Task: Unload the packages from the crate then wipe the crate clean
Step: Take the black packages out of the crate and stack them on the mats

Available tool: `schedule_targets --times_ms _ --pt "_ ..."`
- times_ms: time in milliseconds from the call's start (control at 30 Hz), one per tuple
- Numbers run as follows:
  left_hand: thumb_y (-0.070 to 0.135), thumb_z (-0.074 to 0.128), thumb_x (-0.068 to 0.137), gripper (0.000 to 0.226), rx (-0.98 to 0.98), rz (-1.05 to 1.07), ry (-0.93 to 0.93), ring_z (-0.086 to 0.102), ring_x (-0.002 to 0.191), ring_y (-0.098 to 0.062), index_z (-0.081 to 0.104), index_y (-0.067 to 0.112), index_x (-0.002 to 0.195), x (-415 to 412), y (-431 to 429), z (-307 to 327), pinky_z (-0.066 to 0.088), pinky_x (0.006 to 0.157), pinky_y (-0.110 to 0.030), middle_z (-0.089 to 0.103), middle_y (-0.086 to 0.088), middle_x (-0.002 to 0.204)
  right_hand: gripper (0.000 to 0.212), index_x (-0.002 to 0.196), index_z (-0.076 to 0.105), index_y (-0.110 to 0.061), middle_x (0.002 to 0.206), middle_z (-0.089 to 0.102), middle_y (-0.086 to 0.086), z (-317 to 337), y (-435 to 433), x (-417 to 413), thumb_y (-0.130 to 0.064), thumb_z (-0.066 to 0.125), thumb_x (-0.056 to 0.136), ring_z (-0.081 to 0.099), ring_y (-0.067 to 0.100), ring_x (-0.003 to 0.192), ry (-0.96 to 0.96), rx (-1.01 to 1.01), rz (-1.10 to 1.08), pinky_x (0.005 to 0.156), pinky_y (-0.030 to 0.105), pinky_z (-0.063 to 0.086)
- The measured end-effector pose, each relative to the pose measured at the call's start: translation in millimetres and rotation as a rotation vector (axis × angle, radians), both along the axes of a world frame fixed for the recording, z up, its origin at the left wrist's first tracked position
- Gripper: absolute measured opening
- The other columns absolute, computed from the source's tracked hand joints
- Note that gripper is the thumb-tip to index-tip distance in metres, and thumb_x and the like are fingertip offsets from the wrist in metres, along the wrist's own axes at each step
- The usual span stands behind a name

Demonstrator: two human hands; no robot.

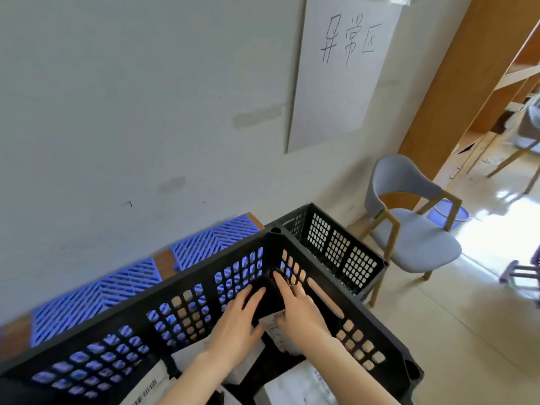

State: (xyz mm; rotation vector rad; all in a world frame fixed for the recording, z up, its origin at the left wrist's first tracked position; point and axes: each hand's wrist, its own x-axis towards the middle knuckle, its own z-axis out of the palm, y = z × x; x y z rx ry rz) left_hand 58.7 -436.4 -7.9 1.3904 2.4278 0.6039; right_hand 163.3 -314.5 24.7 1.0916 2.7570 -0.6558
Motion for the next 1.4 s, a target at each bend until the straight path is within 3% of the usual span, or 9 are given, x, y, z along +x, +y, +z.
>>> schedule_targets --times_ms 200,400,600,800,900,1000,1133,1267,1400 --pt "0.038 0.053 0.097 0.066 0.061 0.012 -0.005 0.025 0.144 -0.011 0.018 0.036 0.152 -3.8 -2.4 0.1 0.031 0.114 -0.025 0.014 0.009 0.160 0.076 0.149 0.004 -0.041 0.143 0.033 0.009 -0.5 0.8 -7.7 -0.013 0.051 0.095 0.041 0.023 0.123 0.043 0.072 -0.014 0.099 0.033 0.044" --pt "0.035 0.053 0.097 0.073 0.113 0.020 0.001 0.024 0.144 -0.011 0.005 0.046 0.151 -3.1 -19.4 19.4 0.041 0.108 -0.028 0.007 0.008 0.160 0.070 0.148 0.015 -0.040 0.139 0.032 0.005 19.9 -11.0 1.3 -0.013 0.051 0.094 0.051 0.020 0.111 0.322 0.011 -0.003 0.088 0.031 0.051" --pt "0.043 0.053 0.096 0.076 0.227 0.114 0.014 0.034 0.138 -0.006 -0.004 0.056 0.144 20.9 -49.4 60.1 0.038 0.105 -0.022 -0.007 0.014 0.160 0.067 0.149 0.012 -0.043 0.122 0.040 -0.004 69.3 -29.7 21.3 -0.022 0.049 0.098 0.054 0.009 0.076 0.558 0.012 -0.032 0.065 0.024 0.051" --pt "0.045 0.057 0.093 0.073 0.340 0.194 -0.005 0.049 0.126 -0.016 0.001 0.069 0.133 43.1 -106.6 95.4 0.047 0.091 -0.019 0.004 0.020 0.155 0.061 0.147 0.018 -0.047 0.117 0.046 -0.011 124.6 -74.4 40.7 -0.026 0.048 0.099 0.052 -0.002 0.081 0.862 -0.068 0.000 0.066 0.013 0.045" --pt "0.048 0.057 0.092 0.071 0.355 0.228 -0.028 0.047 0.116 -0.002 0.003 0.068 0.134 56.3 -138.1 106.4 0.039 0.076 -0.001 0.010 0.018 0.153 0.056 0.147 0.025 -0.044 0.120 0.045 -0.015 142.3 -102.5 40.7 -0.025 0.048 0.099 0.047 -0.018 0.086 0.928 -0.127 0.043 0.067 0.003 0.041" --pt "0.054 0.059 0.089 0.075 0.378 0.274 -0.050 0.045 0.096 0.013 0.001 0.071 0.134 62.9 -167.8 116.3 0.039 0.079 -0.003 0.018 0.017 0.150 0.053 0.145 0.030 -0.042 0.123 0.046 -0.018 154.8 -132.6 32.8 -0.025 0.049 0.099 0.043 -0.023 0.094 0.976 -0.189 0.100 0.072 0.001 0.038" --pt "0.054 0.070 0.079 0.089 0.430 0.361 -0.065 0.035 0.118 0.011 0.003 0.070 0.134 69.9 -209.2 136.7 0.039 0.100 -0.014 0.025 0.021 0.138 0.041 0.130 0.039 -0.036 0.119 0.055 -0.015 164.1 -172.8 18.5 -0.024 0.057 0.095 0.054 -0.006 0.102 1.069 -0.351 0.108 0.081 0.015 0.047" --pt "0.044 0.083 0.068 0.108 0.454 0.408 -0.018 0.017 0.115 0.031 0.002 0.068 0.134 74.1 -252.9 150.3 0.033 0.079 0.005 0.015 0.039 0.123 0.025 0.105 0.043 -0.024 0.094 0.055 -0.016 169.2 -213.6 4.0 -0.029 0.063 0.091 0.055 -0.006 0.083 1.088 -0.407 0.071 0.057 0.009 0.044" --pt "0.036 0.086 0.066 0.110 0.485 0.488 0.012 0.018 0.115 0.031 0.008 0.062 0.139 70.4 -288.4 158.0 0.034 0.086 0.004 0.013 0.043 0.121 0.015 0.104 0.051 -0.030 0.107 0.056 -0.011 167.3 -247.2 -12.3 -0.031 0.061 0.092 0.055 -0.001 0.099 1.083 -0.458 0.171 0.066 0.011 0.046"
